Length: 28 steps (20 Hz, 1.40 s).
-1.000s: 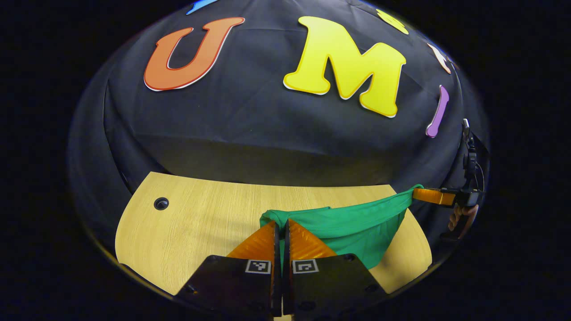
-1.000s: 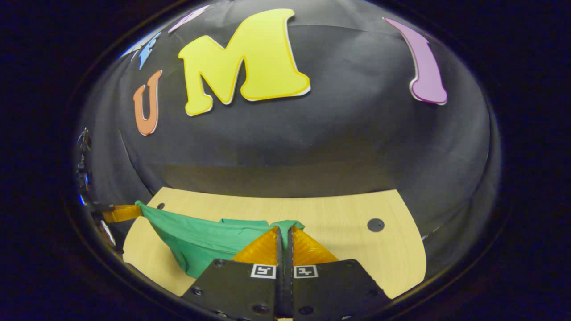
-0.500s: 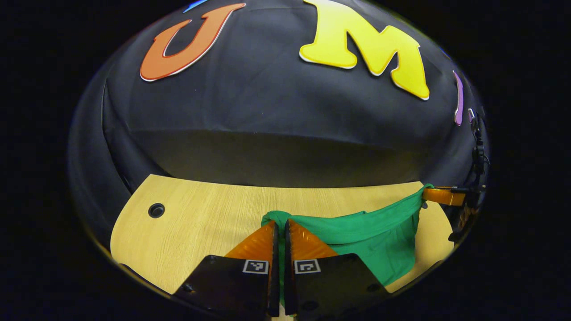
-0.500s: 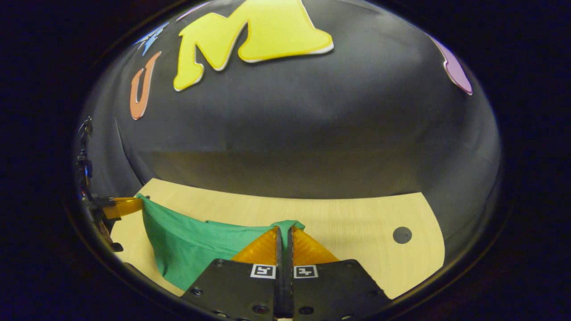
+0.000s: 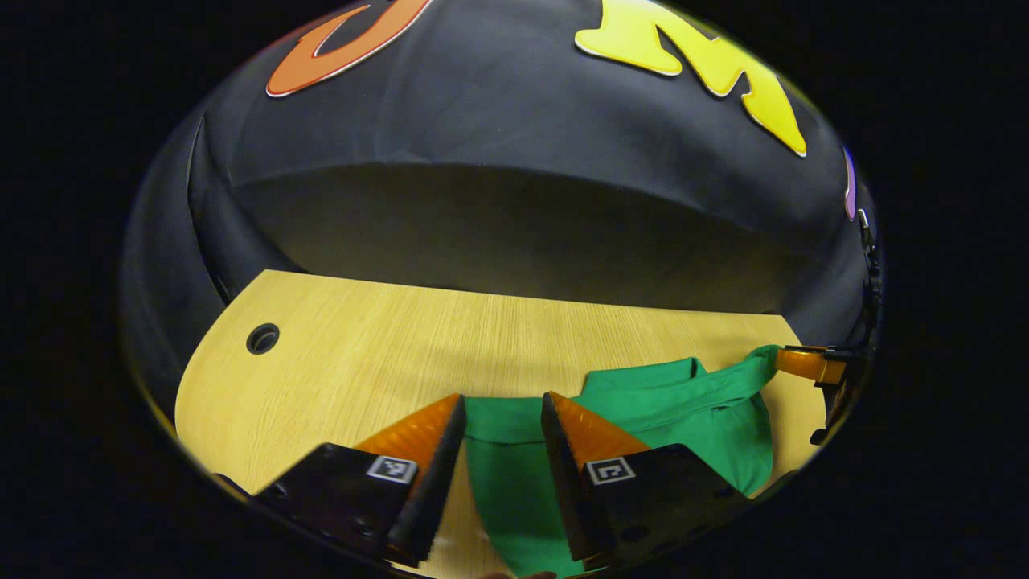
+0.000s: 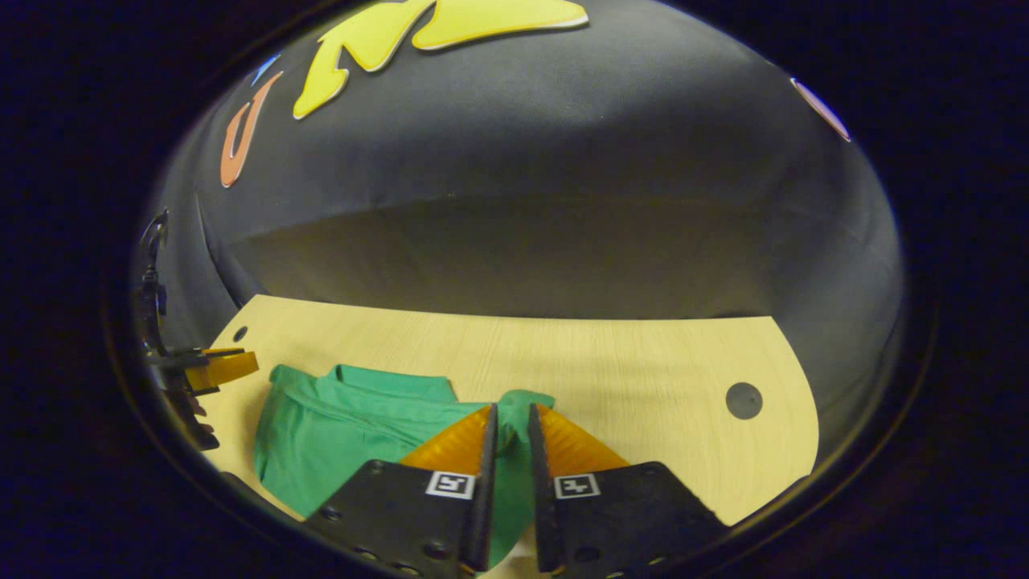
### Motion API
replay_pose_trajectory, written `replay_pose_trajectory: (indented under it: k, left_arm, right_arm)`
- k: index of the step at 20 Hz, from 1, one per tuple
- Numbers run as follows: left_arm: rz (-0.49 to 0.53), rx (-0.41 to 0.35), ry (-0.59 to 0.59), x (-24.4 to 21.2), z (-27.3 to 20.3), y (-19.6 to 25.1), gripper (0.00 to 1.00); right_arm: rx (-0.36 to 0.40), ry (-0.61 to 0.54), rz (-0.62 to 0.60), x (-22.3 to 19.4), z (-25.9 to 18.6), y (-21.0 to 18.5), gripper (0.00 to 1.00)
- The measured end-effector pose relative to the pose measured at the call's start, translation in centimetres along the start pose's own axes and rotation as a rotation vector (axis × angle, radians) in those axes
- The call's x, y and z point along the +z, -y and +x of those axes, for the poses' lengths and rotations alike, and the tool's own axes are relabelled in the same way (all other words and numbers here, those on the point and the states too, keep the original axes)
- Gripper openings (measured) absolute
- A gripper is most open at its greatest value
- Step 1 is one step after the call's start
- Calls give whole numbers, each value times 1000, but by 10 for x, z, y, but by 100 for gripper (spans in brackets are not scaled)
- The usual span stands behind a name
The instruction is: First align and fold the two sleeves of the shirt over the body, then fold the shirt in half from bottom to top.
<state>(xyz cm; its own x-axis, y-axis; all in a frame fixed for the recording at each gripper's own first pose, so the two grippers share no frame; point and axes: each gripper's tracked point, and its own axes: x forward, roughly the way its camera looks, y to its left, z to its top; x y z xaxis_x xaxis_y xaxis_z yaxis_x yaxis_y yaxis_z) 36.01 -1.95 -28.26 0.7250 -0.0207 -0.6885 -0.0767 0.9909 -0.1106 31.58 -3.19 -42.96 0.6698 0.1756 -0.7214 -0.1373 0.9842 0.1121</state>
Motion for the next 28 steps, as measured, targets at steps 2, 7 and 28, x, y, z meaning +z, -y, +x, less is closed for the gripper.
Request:
replay_pose_trajectory:
  k: [2,7,28]
  left_arm:
    - [-13,18,30,10,-9,-3,79]
    - [5,44,92,34,-36,-4,100]
    - [134,69,586,144,-383,69,99]
  right_arm:
    - [-16,8,-4,-1,-8,0,55]
    - [-92,73,-9,9,-45,2,97]
    - [-128,578,-25,90,-403,-82,96]
